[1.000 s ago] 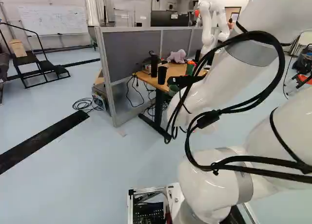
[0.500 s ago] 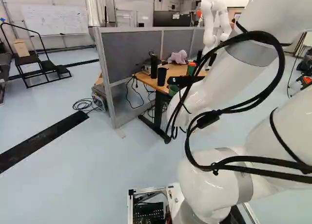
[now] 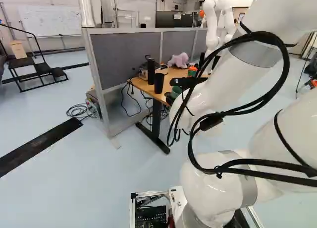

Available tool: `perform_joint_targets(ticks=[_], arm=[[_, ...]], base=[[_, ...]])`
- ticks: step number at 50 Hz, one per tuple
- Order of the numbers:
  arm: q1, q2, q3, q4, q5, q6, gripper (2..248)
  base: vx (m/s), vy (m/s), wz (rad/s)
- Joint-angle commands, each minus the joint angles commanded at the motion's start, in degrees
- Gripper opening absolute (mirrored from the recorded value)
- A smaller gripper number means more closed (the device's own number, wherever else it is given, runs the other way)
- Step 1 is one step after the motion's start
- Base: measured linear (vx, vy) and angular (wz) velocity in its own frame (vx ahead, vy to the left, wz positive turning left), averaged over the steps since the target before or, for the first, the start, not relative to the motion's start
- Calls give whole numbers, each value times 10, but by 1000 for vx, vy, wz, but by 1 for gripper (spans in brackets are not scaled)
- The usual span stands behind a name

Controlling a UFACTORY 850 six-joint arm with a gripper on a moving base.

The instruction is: Place the green cup on the table

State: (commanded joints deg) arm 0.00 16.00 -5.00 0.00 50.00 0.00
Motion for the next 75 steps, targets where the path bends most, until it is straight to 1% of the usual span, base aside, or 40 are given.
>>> perform_joint_targets(ticks=[6, 7, 12, 19, 40, 53, 75], arm=[[0, 0, 0, 0, 0, 0, 123], [-5, -14, -12, 0, 0, 0, 123], [-10, -28, -24, 0, 0, 0, 123], [-19, -48, -41, 0, 0, 0, 123], [-54, -104, -93, -4, 0, 0, 123], [-73, -140, -128, -30, 0, 0, 123], [-92, -204, -194, -90, 0, 0, 123]], base=[[334, -139, -11], [334, -126, 57], [186, -96, 22], [41, -18, -1], [-1, 0, 0], [0, 0, 0], [0, 0, 0]])
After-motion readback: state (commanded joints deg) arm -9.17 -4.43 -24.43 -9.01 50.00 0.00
